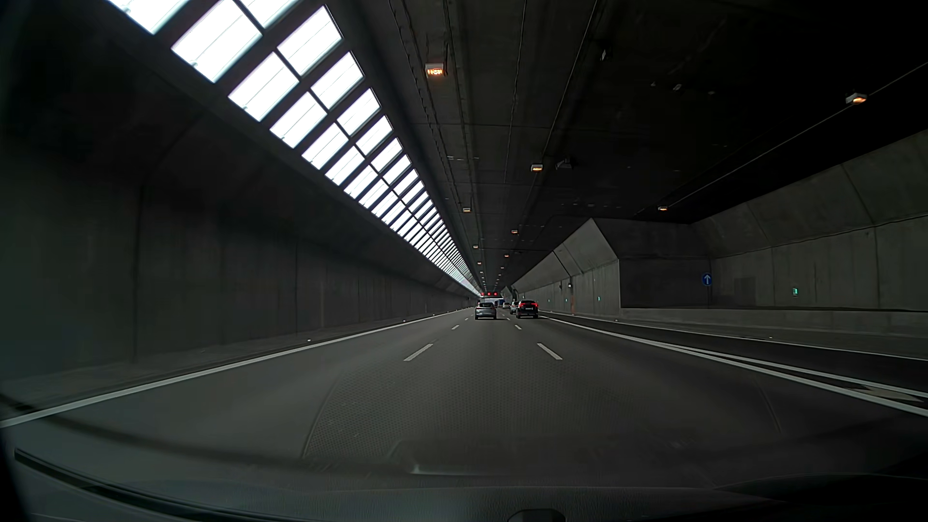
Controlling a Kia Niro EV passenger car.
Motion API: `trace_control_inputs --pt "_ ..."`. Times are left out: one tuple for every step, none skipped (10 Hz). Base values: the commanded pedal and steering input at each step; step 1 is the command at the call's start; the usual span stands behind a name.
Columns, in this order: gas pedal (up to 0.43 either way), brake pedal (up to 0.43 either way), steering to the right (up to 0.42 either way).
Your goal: Follow the waypoints while adhering to traffic rules and regulations
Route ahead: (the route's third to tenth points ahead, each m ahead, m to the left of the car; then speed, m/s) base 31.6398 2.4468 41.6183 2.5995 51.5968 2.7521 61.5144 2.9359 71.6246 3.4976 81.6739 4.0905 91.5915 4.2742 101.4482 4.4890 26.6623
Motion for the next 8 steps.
trace_control_inputs --pt "0.059 0.000 -0.003" --pt "0.059 0.000 -0.003" --pt "0.059 0.000 -0.003" --pt "0.059 0.000 -0.003" --pt "0.059 0.000 -0.003" --pt "0.059 0.000 -0.003" --pt "0.059 0.000 -0.003" --pt "0.059 0.000 -0.003"
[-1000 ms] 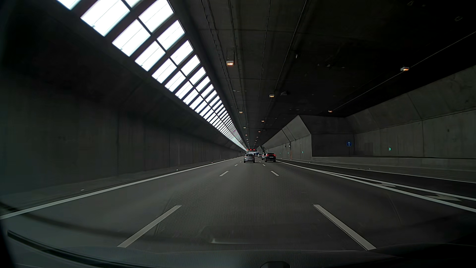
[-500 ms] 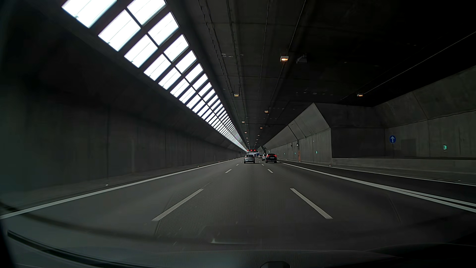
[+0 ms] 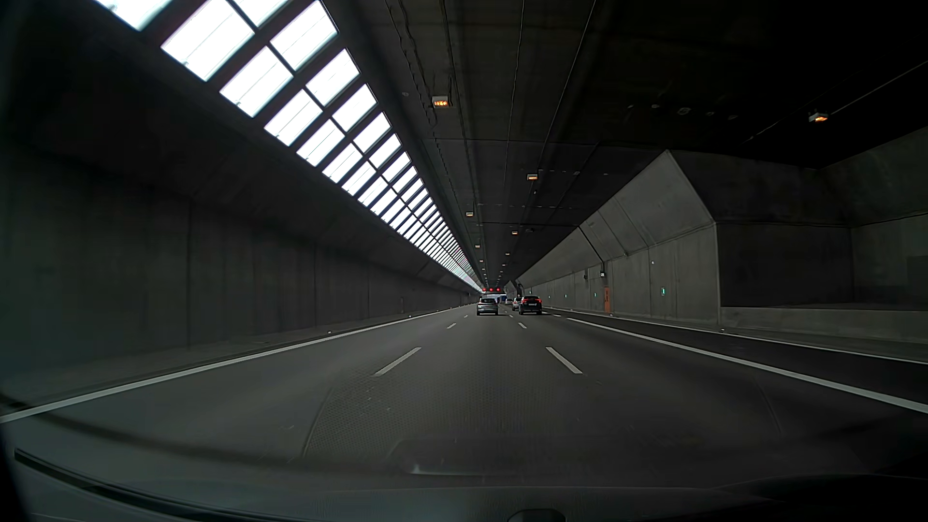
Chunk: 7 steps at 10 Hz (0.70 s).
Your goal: Follow the waypoints while adhering to traffic rules and regulations
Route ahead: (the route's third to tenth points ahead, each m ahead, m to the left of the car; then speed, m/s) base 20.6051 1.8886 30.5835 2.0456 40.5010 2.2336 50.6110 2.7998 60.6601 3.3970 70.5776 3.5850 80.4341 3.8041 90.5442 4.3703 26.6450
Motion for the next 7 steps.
trace_control_inputs --pt "0.059 0.000 -0.003" --pt "0.059 0.000 -0.003" --pt "0.059 0.000 -0.003" --pt "0.059 0.000 -0.003" --pt "0.059 0.000 -0.003" --pt "0.059 0.000 -0.003" --pt "0.059 0.000 -0.003"
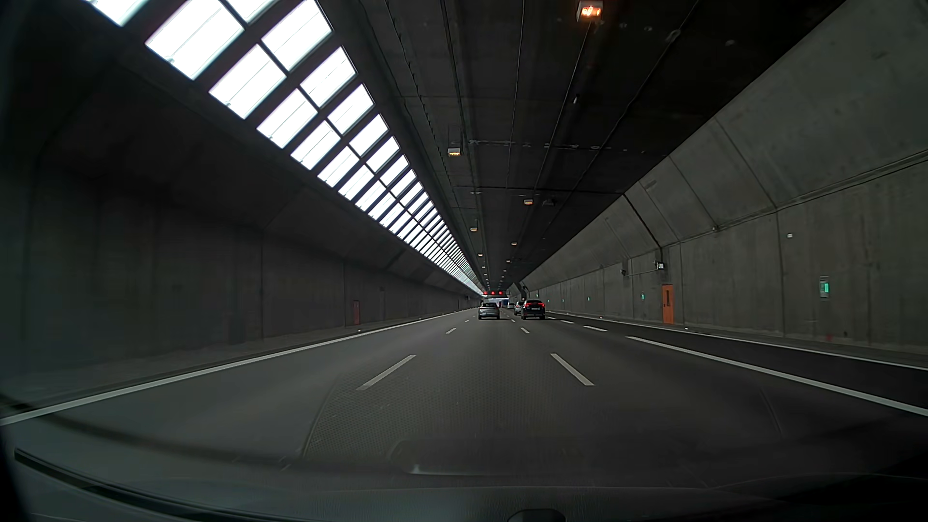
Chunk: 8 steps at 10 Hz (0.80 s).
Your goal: Follow the waypoints while adhering to traffic rules and regulations
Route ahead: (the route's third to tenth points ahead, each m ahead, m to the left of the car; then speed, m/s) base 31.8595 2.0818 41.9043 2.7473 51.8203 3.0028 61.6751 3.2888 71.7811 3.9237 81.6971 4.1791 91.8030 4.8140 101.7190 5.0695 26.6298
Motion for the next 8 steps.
trace_control_inputs --pt "0.059 0.000 -0.003" --pt "0.059 0.000 -0.003" --pt "0.059 0.000 -0.003" --pt "0.059 0.000 -0.003" --pt "0.059 0.000 -0.003" --pt "0.059 0.000 -0.003" --pt "0.059 0.000 -0.003" --pt "0.059 0.000 -0.003"
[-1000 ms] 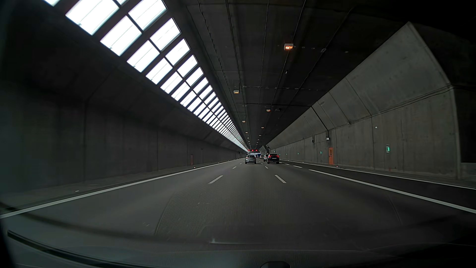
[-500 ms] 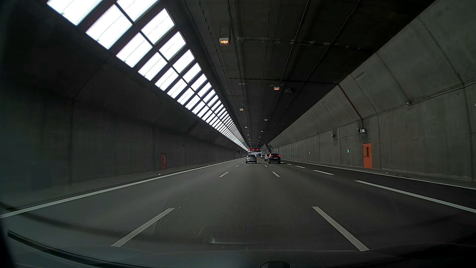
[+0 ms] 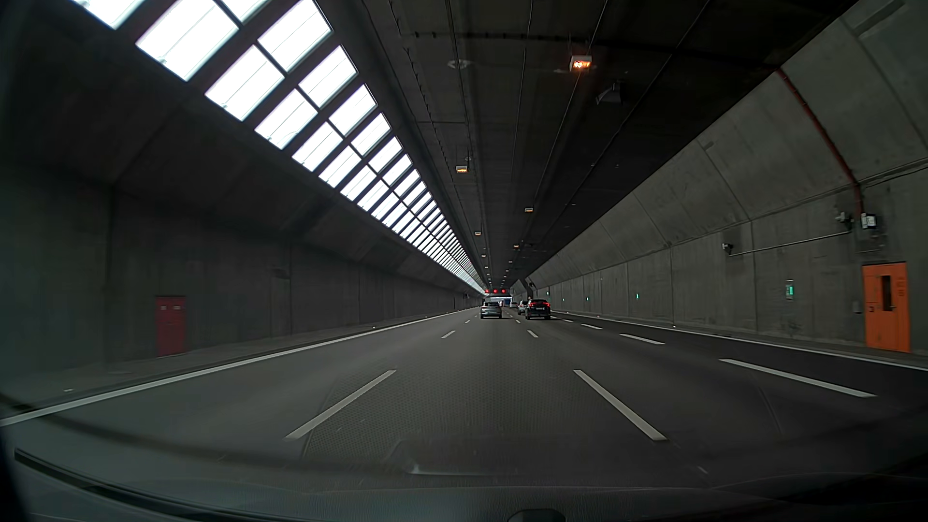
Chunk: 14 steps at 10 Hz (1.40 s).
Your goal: Follow the waypoints while adhering to traffic rules and regulations
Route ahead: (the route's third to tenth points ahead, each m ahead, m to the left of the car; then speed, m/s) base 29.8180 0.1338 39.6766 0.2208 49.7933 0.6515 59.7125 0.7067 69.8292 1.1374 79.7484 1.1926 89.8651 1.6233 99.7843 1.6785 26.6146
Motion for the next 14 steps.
trace_control_inputs --pt "0.059 0.000 -0.003" --pt "0.059 0.000 -0.003" --pt "0.059 0.000 -0.002" --pt "0.059 0.000 -0.002" --pt "0.059 0.000 -0.002" --pt "0.059 0.000 -0.002" --pt "0.059 0.000 -0.002" --pt "0.059 0.000 -0.001" --pt "0.059 0.000 -0.001" --pt "0.059 0.000 -0.001" --pt "0.059 0.000 -0.001" --pt "0.059 0.000 0.000" --pt "0.059 0.000 0.000" --pt "0.059 0.000 0.000"
